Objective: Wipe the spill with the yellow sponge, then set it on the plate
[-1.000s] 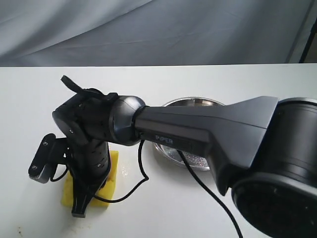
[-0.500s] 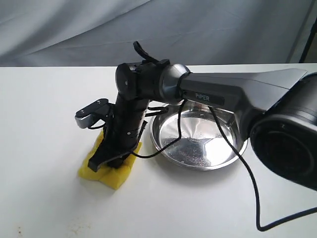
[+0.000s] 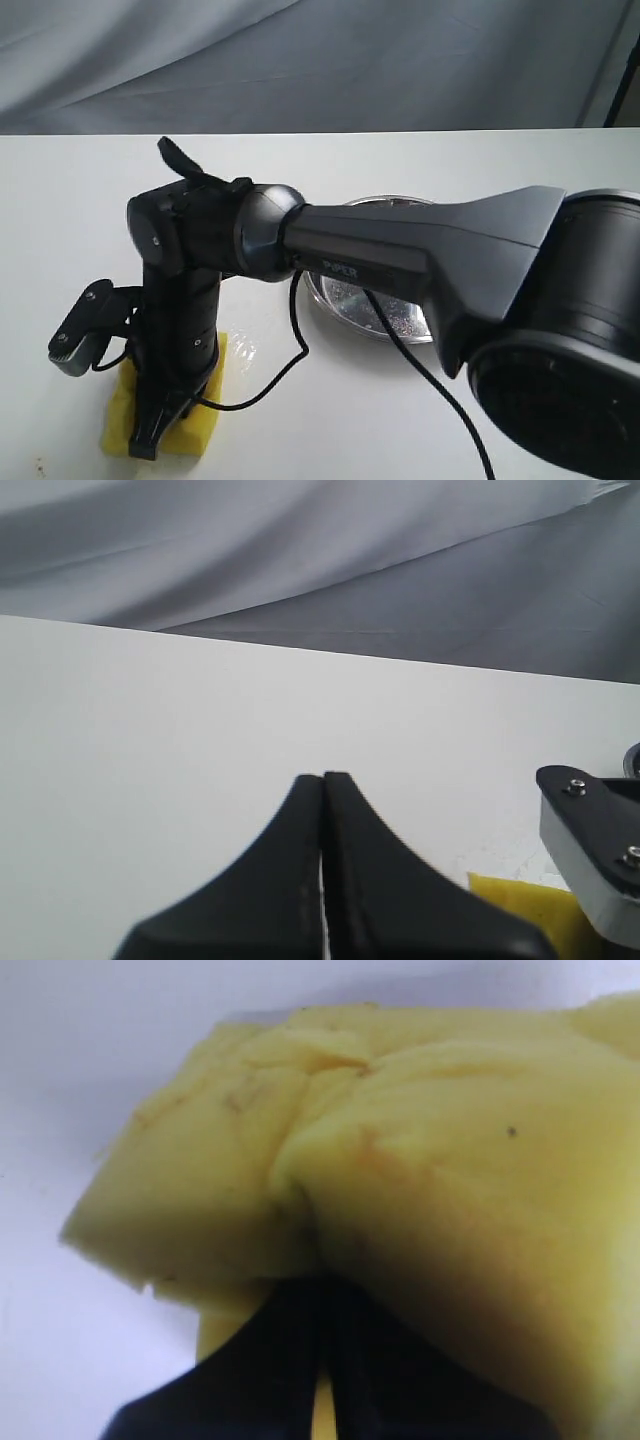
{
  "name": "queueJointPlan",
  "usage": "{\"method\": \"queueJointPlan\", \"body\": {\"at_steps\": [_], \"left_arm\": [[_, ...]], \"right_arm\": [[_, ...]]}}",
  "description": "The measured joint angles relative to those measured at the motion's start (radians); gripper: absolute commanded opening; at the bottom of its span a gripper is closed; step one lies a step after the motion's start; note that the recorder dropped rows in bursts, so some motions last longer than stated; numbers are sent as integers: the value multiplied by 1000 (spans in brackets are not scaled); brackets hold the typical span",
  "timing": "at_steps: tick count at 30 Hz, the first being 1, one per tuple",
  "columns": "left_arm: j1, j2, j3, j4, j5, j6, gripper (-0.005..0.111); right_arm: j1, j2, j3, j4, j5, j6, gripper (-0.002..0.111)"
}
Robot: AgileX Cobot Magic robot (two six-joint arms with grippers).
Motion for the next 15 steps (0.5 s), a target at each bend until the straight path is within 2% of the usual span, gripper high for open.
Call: {"method": "queueJointPlan", "body": {"at_steps": [7, 15], "left_arm": [[0, 0, 0, 0, -2, 0, 0], [0, 0, 0, 0, -2, 0, 0]], "right_arm": [[-17, -2, 0, -66, -20, 85, 0], [-190, -2, 0, -52, -20, 148, 0]]}}
